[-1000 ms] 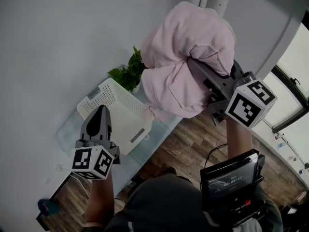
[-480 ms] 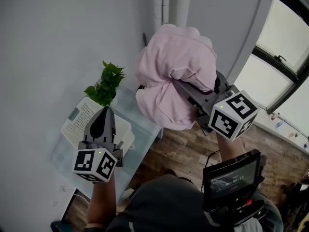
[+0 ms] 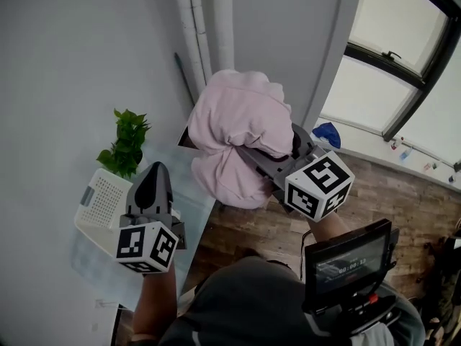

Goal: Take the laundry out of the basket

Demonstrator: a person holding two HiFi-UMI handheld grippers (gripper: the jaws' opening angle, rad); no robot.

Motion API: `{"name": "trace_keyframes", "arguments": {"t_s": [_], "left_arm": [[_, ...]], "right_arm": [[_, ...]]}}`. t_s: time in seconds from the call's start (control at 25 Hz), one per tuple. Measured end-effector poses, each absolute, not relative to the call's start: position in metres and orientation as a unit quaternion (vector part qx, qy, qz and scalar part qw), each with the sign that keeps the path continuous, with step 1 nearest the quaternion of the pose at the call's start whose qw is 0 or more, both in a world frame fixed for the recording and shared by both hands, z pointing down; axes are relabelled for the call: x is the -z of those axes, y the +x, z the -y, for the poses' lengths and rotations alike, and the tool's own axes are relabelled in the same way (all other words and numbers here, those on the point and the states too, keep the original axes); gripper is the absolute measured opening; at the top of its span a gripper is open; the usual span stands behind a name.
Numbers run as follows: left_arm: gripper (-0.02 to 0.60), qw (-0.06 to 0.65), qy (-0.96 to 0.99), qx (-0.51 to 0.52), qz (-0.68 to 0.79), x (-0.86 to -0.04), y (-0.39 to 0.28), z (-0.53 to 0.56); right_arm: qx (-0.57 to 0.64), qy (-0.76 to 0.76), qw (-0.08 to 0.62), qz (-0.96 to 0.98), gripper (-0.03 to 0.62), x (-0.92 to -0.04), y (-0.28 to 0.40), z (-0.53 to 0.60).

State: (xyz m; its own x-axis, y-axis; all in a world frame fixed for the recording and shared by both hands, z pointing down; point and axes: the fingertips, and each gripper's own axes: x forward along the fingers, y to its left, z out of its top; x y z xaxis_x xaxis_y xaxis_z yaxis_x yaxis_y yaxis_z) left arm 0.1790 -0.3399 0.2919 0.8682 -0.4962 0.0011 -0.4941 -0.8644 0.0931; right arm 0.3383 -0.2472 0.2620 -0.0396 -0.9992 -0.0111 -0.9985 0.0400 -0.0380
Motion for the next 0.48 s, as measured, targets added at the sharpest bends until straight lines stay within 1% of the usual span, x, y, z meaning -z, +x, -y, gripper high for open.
{"name": "trace_keyframes", "arguments": {"t_s": [0.32,0.48], "left_arm": [[0.009,0.02,0.973,0.002,0.231,-0.302,0.213,0.337],[0.009,0.023,0.975,-0.009,0.221,-0.307,0.225,0.338]], "right_arm": [[0.017,-0.716,0.014,-0.698,0.307,-0.292,0.346,0.237],[0.019,-0.729,0.009,-0.685,0.307,-0.297,0.353,0.234]]}}
